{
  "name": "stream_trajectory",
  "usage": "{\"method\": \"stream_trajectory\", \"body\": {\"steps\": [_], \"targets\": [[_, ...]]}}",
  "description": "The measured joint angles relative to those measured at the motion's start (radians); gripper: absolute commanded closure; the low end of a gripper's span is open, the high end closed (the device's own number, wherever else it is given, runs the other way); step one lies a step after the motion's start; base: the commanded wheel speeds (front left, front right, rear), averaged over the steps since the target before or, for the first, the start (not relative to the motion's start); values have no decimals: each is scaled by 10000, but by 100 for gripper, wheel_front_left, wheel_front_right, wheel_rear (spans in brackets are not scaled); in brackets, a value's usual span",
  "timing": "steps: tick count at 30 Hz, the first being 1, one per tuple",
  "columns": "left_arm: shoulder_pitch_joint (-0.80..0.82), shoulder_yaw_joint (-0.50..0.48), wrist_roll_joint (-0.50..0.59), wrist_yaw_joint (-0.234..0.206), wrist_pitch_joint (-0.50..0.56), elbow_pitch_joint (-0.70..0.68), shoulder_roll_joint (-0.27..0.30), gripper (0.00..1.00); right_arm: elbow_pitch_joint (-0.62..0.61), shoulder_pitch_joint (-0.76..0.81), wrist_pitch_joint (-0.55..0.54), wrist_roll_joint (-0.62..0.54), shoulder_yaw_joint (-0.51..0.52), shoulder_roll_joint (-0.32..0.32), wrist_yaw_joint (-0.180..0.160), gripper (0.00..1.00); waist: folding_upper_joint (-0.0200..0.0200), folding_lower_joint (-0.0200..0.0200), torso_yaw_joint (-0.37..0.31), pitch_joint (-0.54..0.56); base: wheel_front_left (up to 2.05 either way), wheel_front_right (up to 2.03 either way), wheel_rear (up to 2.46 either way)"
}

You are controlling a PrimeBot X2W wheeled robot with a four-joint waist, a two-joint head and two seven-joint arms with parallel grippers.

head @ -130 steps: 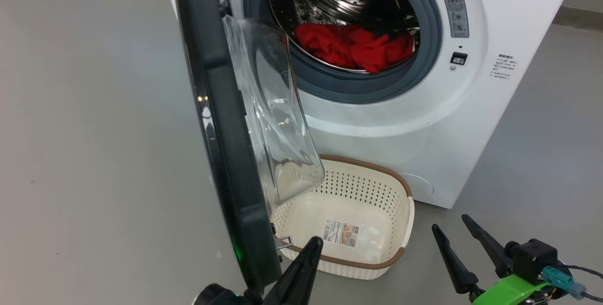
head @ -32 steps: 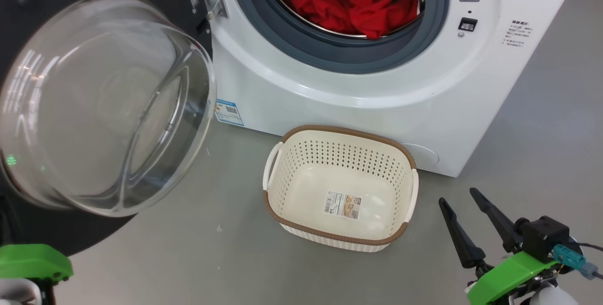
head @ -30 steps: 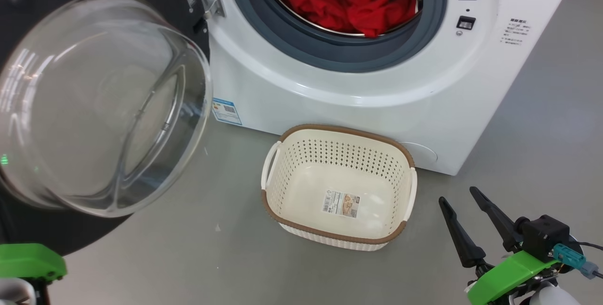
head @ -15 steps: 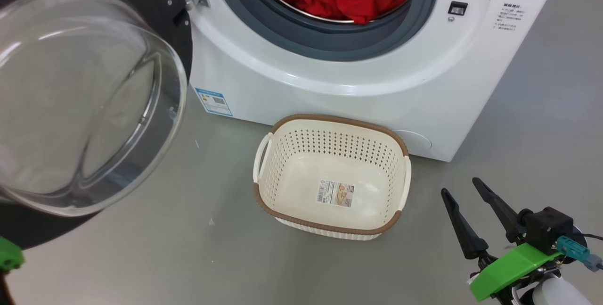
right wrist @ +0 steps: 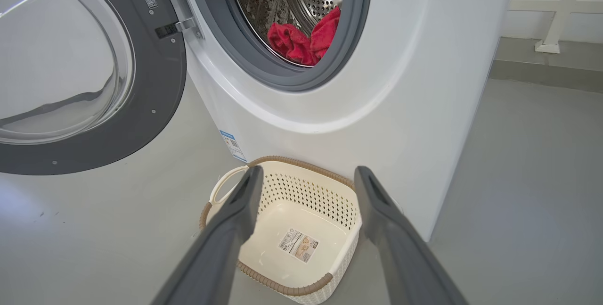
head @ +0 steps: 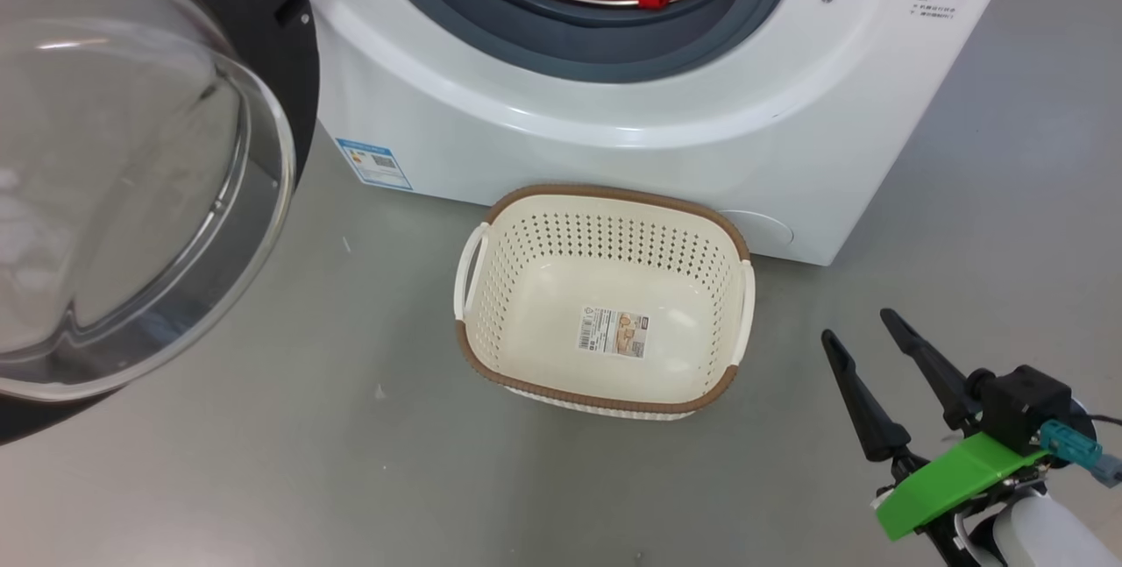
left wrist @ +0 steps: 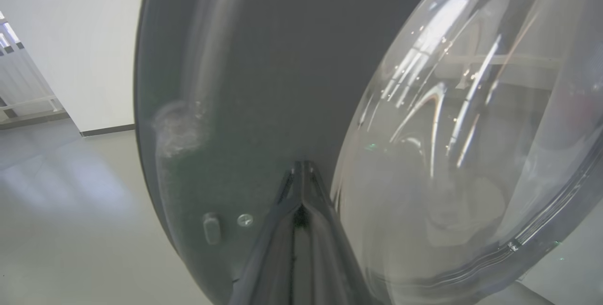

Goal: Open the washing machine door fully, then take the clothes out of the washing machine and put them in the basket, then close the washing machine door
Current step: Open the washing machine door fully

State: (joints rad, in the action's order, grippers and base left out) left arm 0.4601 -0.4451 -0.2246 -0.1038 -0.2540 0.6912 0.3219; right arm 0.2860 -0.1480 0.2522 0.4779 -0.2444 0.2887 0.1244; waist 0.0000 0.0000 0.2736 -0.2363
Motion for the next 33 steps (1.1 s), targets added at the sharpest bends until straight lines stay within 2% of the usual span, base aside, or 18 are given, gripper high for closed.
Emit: {"method": "stream_trajectory", "body": {"steps": [9,14,33], "targets": [[364,-433,311,249,0,336,-105,100,-6,-66,0,0,12,48,0,0,0,0,-26,-15,0,0,0],[359,-673,341,445,0,334,-357,100,17,-63,0,-2,12,40,0,0,0,0,23,159,0,0,0],[-1229,-940,945,2015,0,-1091,-1530,100,96,73,0,-2,12,-81,2,0,0,0,125,1096,0,0,0]]}}
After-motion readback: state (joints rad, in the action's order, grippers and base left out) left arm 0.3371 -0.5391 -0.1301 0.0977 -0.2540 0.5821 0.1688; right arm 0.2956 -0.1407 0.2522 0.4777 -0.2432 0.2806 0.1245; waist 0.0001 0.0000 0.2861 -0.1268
